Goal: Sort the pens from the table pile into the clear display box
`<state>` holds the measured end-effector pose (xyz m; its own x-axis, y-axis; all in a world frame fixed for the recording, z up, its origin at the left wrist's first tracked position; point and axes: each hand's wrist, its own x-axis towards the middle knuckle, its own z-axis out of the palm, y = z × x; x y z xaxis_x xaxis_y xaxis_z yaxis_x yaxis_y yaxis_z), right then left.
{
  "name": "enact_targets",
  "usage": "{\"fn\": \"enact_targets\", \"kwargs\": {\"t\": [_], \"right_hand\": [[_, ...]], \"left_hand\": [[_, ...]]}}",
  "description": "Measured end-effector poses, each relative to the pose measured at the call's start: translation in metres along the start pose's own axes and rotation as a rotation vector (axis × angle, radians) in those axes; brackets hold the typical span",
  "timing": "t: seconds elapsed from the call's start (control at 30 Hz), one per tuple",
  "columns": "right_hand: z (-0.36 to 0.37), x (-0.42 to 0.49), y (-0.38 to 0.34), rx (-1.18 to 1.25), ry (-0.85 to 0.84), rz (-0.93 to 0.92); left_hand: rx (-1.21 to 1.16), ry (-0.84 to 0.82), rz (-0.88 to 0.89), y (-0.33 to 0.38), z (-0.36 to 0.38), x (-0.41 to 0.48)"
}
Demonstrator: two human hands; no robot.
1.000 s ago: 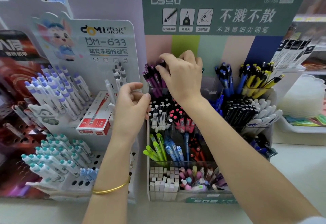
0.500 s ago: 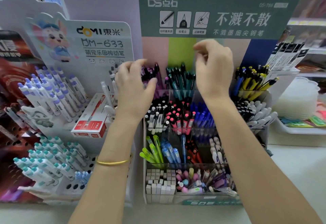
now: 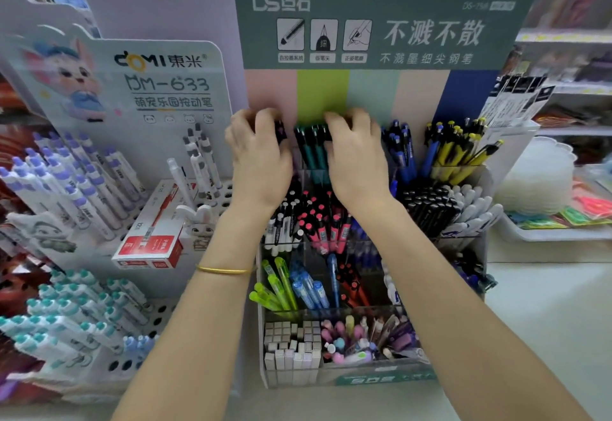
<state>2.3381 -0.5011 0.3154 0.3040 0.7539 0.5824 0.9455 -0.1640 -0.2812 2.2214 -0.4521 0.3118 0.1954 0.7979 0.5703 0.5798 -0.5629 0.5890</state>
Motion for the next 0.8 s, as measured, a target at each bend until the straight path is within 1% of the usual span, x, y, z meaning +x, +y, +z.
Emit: {"fn": "enact_targets", "kwargs": {"t": [0.07, 0.1, 0.17, 0.23, 0.3, 0.43, 0.5, 0.53, 0.6, 0.63, 0.73, 0.77, 0.8], "right_hand": [[0.003, 0.000, -0.004, 0.060, 0.008, 0.023], [0.005, -0.002, -0.007, 0.093, 0.014, -0.001], [0.011, -0.004, -0.010, 0.033, 0.040, -0.039], [0.014, -0.003, -0.007, -0.048, 0.088, -0.003], [0.015, 0.000, -0.004, -0.044, 0.116, 0.030], [0.015, -0.007, -0.002, -0.084, 0.022, -0.109], [0.007, -0.009, 0.001, -0.010, -0.078, -0.089], [0.002, -0.009, 0.003, 0.039, -0.093, -0.078], [-0.013, -0.014, 0.004, 0.118, -0.049, -0.079], [-0.020, -0.018, 0.007, 0.155, -0.002, -0.080], [-0.043, -0.036, 0.029, 0.209, 0.197, -0.022], [-0.049, -0.043, 0.039, 0.221, 0.233, 0.010], [-0.053, -0.050, 0.048, 0.222, 0.232, 0.035]], "left_hand": [[0.023, 0.022, 0.062, 0.004, 0.008, 0.004], [0.036, 0.026, 0.098, 0.005, 0.012, 0.006], [0.076, 0.047, 0.159, 0.003, 0.016, 0.012], [0.141, 0.065, 0.169, -0.005, 0.017, 0.015], [0.192, 0.063, 0.179, -0.014, 0.015, 0.015], [0.238, 0.050, 0.247, -0.019, 0.013, 0.012], [0.234, 0.056, 0.246, -0.017, 0.012, 0.010], [0.218, 0.057, 0.243, -0.017, 0.011, 0.008], [0.170, 0.050, 0.221, -0.018, 0.009, 0.004], [0.146, 0.046, 0.211, -0.019, 0.008, 0.002], [0.086, 0.038, 0.210, -0.021, 0.001, -0.001], [0.069, 0.038, 0.210, -0.022, 0.000, -0.002], [0.060, 0.047, 0.214, -0.021, -0.002, -0.003]]}}
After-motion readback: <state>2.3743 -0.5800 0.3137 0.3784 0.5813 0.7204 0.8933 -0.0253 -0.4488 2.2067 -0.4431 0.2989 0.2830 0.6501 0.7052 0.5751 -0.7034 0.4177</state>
